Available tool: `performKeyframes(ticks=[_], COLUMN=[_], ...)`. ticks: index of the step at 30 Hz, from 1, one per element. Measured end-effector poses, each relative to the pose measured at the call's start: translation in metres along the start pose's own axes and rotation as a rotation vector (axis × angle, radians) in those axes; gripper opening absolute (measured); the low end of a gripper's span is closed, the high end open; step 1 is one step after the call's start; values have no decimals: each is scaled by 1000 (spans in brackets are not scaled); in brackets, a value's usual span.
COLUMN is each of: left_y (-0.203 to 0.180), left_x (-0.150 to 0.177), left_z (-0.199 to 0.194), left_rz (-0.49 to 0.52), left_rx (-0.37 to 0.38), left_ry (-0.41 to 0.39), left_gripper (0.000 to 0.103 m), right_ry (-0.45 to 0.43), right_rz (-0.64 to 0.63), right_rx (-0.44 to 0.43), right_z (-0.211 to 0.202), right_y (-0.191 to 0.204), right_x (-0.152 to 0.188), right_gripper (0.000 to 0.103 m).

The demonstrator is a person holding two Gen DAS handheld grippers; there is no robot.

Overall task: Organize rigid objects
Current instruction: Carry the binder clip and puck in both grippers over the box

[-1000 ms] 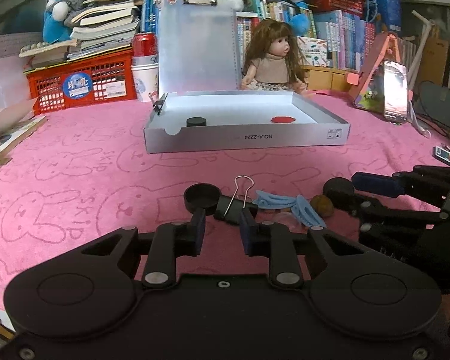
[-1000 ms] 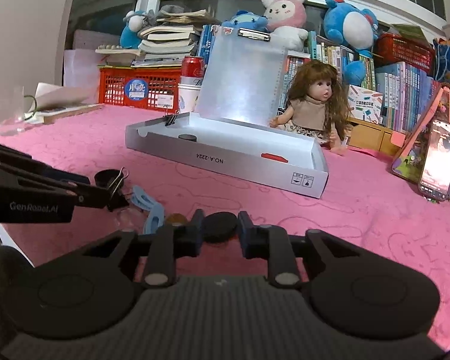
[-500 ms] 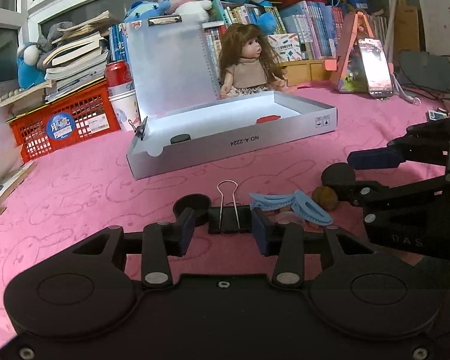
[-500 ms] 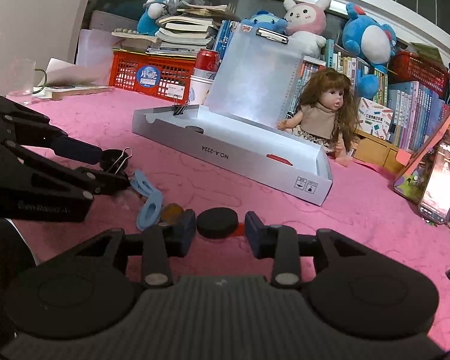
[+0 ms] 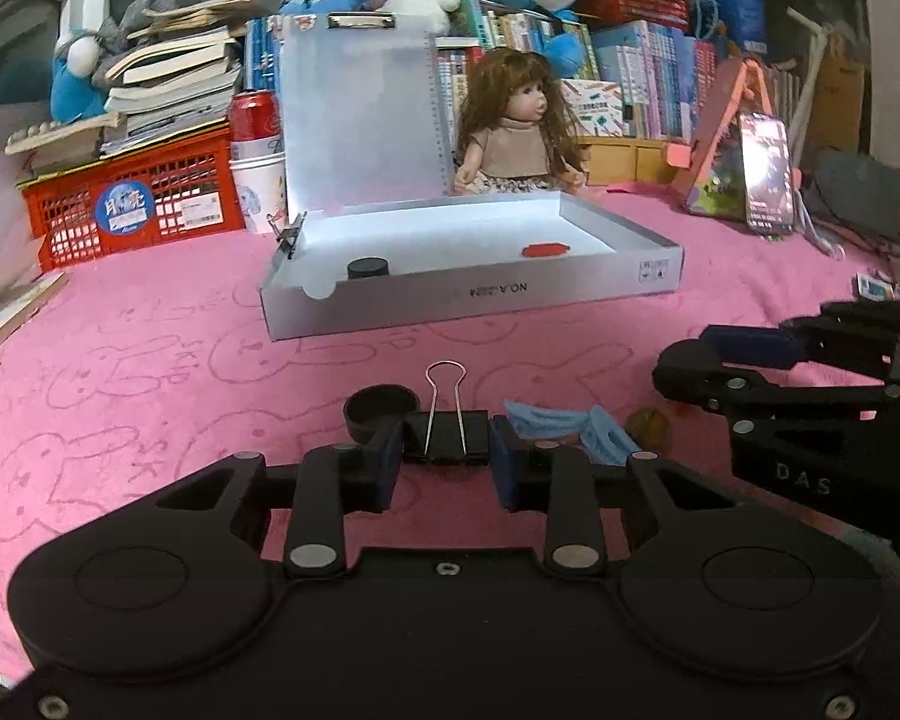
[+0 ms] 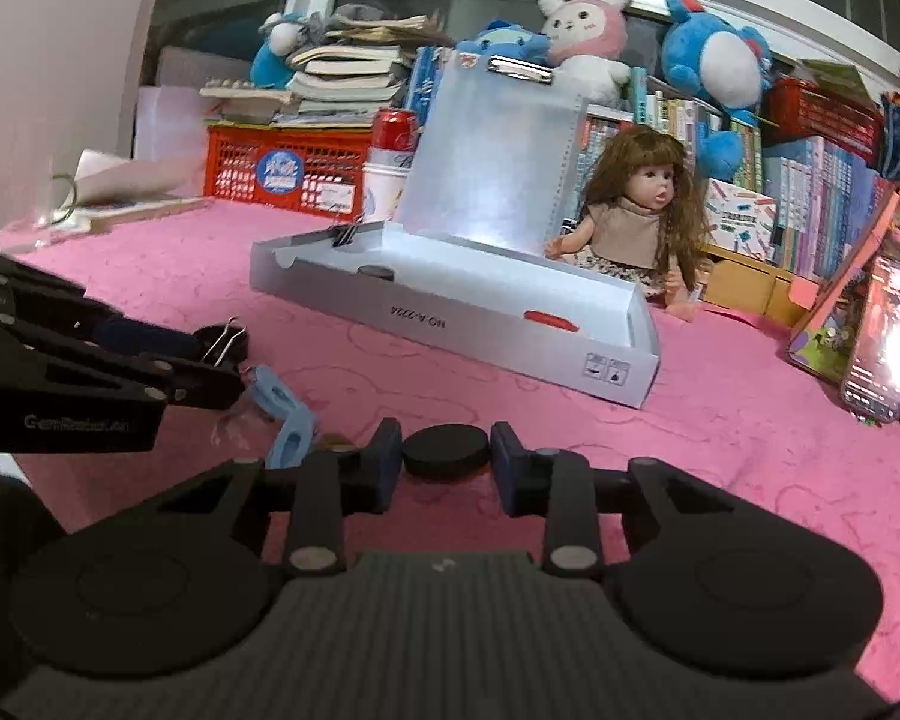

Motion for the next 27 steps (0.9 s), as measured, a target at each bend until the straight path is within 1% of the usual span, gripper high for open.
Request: performKeyframes(ticks=[5, 11, 14, 17, 22, 27], left_y=[8, 19, 24, 27, 32, 40], left_x=[-18, -48, -64, -79, -103, -125], left_z=[4, 22, 31, 40, 59, 83], left_rz=[-39, -105, -109, -106, -107, -109], left_rx=[-5, 3, 2, -6, -10, -35], left_ry=[31, 74, 82, 79, 89, 100], left_gripper=[30, 29, 29, 29, 29, 29], right_ry=[12, 39, 49, 53, 90, 124], right_rz=[83, 264, 322, 352, 428, 481], right_rx=[18, 49, 49, 38, 17, 10], right_z=[4, 17, 24, 33, 54, 76], right_y=[-16, -49, -65, -77, -98, -118], right_x=[-10, -25, -35, -45, -61, -74], right_gripper=[37, 37, 37, 37, 37, 37])
Point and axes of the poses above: each gripper's, at about its wrist camera, not at the fingertips, and z roughly the way its jaws point, y to its left, x to its underside, the point moved 7 cm from there along z, roughly the way its jaws point, and after that the axes turned 3 degrees about -x, right-handed, at the moved point
